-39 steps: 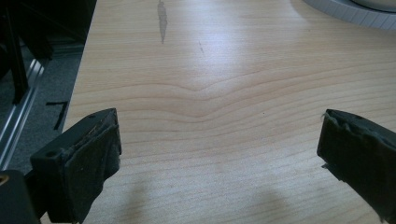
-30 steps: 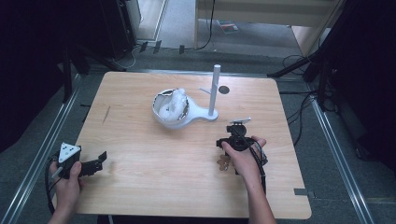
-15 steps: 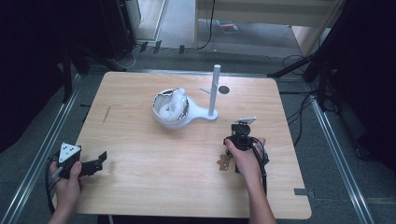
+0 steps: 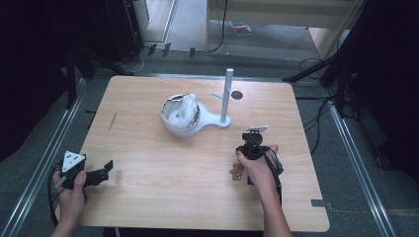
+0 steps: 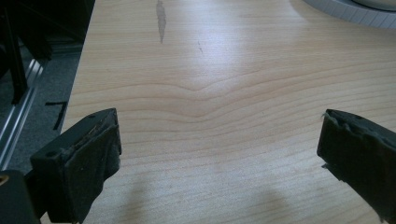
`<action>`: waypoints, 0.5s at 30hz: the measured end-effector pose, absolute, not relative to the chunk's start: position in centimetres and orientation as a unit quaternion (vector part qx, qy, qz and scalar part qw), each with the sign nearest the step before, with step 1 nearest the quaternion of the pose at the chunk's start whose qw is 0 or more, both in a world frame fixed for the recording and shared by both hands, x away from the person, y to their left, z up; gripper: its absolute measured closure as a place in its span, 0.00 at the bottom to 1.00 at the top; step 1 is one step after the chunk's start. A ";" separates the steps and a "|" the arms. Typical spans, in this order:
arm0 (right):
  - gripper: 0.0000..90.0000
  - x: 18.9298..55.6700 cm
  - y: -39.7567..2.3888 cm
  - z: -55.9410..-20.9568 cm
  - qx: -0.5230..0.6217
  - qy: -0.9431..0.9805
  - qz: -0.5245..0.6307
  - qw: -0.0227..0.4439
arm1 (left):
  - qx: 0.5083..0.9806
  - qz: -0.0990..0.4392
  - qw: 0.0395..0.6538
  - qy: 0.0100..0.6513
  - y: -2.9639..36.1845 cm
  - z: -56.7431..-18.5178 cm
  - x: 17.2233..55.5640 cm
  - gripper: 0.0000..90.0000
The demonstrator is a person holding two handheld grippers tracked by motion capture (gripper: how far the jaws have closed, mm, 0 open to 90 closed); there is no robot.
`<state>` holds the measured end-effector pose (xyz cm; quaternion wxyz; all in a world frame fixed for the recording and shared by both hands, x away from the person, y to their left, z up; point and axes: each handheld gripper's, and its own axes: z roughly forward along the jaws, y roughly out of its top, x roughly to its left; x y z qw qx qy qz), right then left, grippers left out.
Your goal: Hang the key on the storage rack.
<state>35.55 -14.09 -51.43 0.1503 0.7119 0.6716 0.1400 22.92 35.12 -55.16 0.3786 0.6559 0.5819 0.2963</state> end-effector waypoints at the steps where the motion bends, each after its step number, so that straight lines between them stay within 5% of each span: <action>1: 0.62 35.6 -14.1 -51.4 0.712 0.672 0.140 0.150 | 0.656 0.296 0.378 0.582 35.1 -55.2 22.9 0.00; 5: 0.73 35.5 -14.4 -51.4 0.716 0.667 0.140 0.152 | 0.656 0.296 0.379 0.582 35.1 -55.2 22.9 0.00; 15: 0.76 35.3 -14.7 -51.4 0.717 0.662 0.153 0.154 | 0.656 0.296 0.379 0.582 35.1 -55.2 22.9 0.00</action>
